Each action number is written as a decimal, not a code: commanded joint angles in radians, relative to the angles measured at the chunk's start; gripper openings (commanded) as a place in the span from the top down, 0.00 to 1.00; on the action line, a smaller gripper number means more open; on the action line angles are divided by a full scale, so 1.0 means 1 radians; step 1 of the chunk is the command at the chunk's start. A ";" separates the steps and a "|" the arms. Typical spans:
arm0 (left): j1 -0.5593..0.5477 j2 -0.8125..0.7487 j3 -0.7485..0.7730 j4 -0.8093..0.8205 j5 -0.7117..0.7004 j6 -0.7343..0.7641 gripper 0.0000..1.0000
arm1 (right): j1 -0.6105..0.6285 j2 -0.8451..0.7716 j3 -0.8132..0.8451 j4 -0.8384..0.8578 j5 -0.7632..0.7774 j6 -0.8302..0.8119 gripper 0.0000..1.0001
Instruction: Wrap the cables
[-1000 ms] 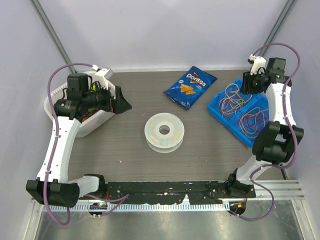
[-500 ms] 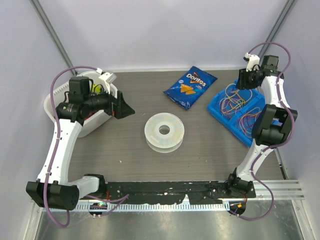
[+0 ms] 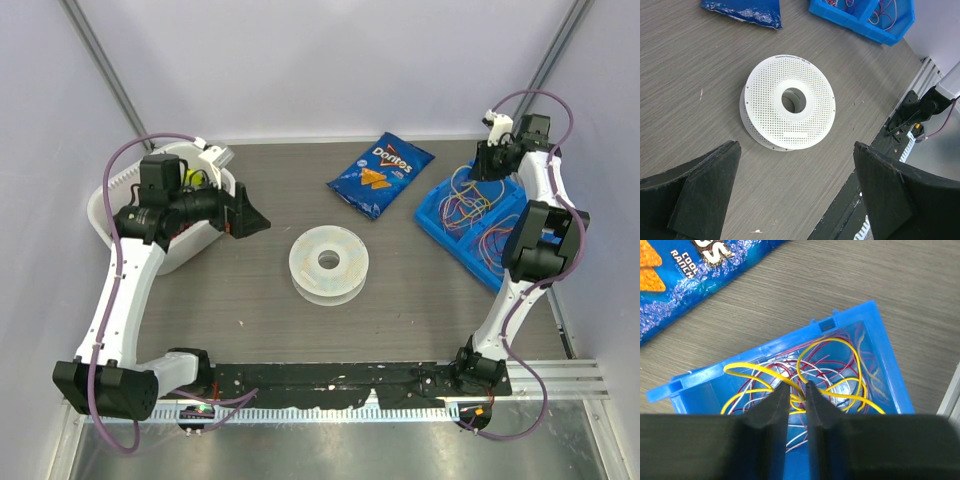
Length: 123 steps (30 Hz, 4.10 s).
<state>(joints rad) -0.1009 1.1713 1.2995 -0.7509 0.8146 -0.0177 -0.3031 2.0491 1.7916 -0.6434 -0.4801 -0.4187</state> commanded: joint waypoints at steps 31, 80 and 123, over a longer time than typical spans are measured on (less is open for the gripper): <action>-0.003 -0.070 -0.005 0.081 0.005 -0.050 0.00 | -0.039 -0.509 0.360 0.145 0.087 0.253 0.99; -0.095 -0.039 -0.037 0.519 0.109 -0.338 0.00 | 0.552 -0.371 0.678 0.731 -0.046 0.903 0.99; -0.531 0.557 0.099 0.990 -0.164 -0.396 0.09 | 0.621 -0.659 0.315 0.878 0.262 0.331 0.99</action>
<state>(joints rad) -0.6334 1.6344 1.3407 -0.0189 0.7082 -0.3298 0.3149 1.4014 2.0384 0.2115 -0.2516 -0.0441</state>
